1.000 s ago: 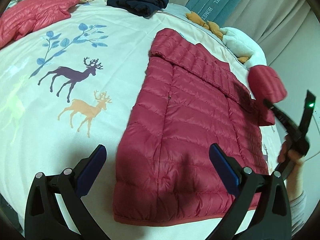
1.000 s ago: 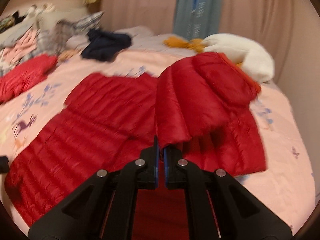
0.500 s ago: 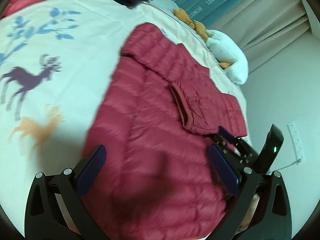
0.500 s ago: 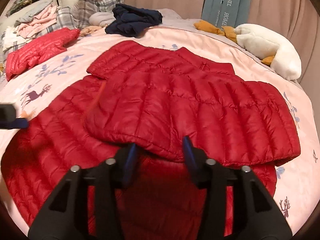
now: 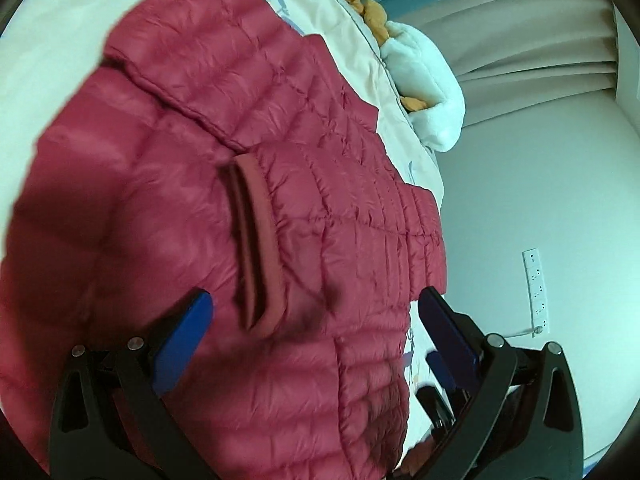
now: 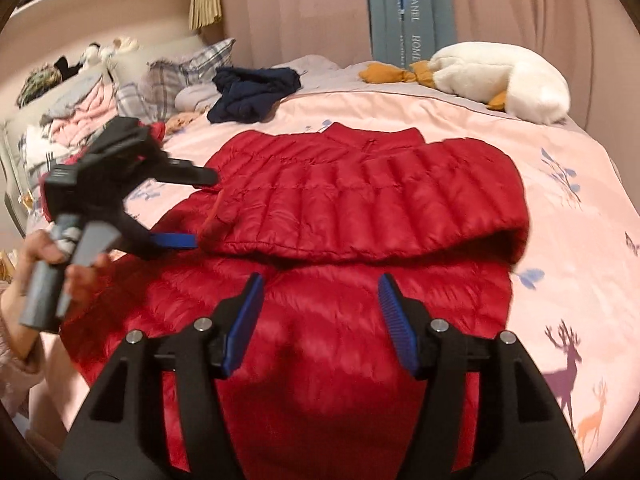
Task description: Fold large clothes
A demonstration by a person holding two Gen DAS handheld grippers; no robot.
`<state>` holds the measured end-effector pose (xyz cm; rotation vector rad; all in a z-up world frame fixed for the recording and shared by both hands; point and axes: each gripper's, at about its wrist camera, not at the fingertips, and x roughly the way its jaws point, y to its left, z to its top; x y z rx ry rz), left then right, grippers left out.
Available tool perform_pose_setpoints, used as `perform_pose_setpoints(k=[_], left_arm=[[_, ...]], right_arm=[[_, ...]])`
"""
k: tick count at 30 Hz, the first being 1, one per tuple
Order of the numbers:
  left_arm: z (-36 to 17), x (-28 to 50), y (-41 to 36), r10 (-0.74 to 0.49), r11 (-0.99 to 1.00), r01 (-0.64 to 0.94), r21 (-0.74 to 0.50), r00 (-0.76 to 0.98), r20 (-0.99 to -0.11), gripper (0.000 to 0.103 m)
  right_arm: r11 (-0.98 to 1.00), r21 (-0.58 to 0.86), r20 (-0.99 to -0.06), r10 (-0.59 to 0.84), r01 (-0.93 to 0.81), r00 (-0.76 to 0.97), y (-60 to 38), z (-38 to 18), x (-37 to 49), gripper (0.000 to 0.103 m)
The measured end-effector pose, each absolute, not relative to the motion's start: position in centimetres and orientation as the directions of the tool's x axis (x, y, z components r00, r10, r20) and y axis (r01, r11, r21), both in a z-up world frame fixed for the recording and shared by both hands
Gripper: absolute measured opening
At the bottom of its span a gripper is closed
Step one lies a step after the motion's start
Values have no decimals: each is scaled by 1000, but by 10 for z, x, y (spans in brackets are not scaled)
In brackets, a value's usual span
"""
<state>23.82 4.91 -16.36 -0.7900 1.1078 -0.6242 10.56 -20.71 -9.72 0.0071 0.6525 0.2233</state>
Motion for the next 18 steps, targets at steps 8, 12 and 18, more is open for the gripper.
perform_pose_setpoints(k=[8,12,18], left_arm=[[-158,249,26,-677,689,28,-724,381,-629,51],[-155,254,15,-649,727,45,-685,370,-665,15],[-97,272,5,-550,811,127,-571,497,-671,10]], right_arm=[[981,141,-582,193,-135,790,-233,-98,88,60],[983,147,-582,178,-112,793,-240,-99,84,60],[983,159,-565,164,-88,809,-253,-94,82,60]])
